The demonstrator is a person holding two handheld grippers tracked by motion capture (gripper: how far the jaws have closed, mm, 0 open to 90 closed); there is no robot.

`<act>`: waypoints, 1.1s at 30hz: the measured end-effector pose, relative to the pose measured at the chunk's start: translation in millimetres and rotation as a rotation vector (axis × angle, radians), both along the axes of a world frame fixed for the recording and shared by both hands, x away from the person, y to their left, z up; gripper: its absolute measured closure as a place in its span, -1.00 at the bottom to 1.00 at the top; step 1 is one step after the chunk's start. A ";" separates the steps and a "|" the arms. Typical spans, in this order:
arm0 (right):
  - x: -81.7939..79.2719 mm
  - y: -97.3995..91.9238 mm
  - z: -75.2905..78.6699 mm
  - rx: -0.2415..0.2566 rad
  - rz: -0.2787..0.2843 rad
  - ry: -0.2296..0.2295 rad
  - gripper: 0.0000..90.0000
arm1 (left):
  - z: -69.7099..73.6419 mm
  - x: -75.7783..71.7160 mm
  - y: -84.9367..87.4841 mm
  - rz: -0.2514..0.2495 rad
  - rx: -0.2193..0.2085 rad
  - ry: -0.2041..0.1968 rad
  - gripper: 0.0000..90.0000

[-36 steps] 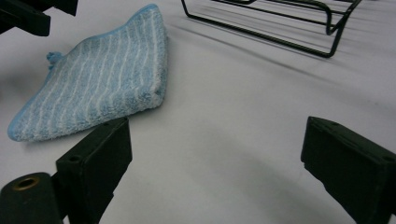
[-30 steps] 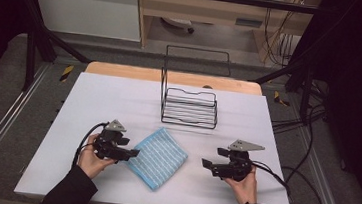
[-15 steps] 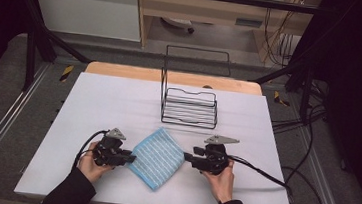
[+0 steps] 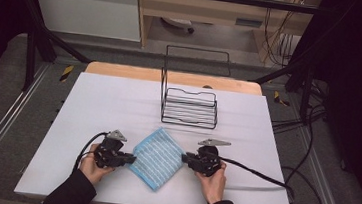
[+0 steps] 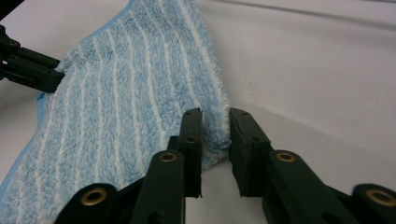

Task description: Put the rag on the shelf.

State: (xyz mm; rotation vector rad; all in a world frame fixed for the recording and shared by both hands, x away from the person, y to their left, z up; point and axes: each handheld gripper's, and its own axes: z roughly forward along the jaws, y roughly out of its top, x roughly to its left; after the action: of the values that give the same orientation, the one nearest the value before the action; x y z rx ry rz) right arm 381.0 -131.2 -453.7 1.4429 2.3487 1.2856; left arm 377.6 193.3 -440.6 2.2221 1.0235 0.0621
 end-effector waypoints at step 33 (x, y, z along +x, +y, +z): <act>52.7 -7.2 24.2 -0.144 0.097 -0.115 0.84 | -0.1 -44.5 -50.3 -0.004 -0.074 -0.020 0.88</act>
State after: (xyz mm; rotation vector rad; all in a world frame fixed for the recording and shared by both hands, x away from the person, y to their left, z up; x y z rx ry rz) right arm 433.6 -138.4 -429.5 1.1953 2.4056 1.1600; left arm 333.1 143.0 -440.7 2.1521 0.9942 0.0438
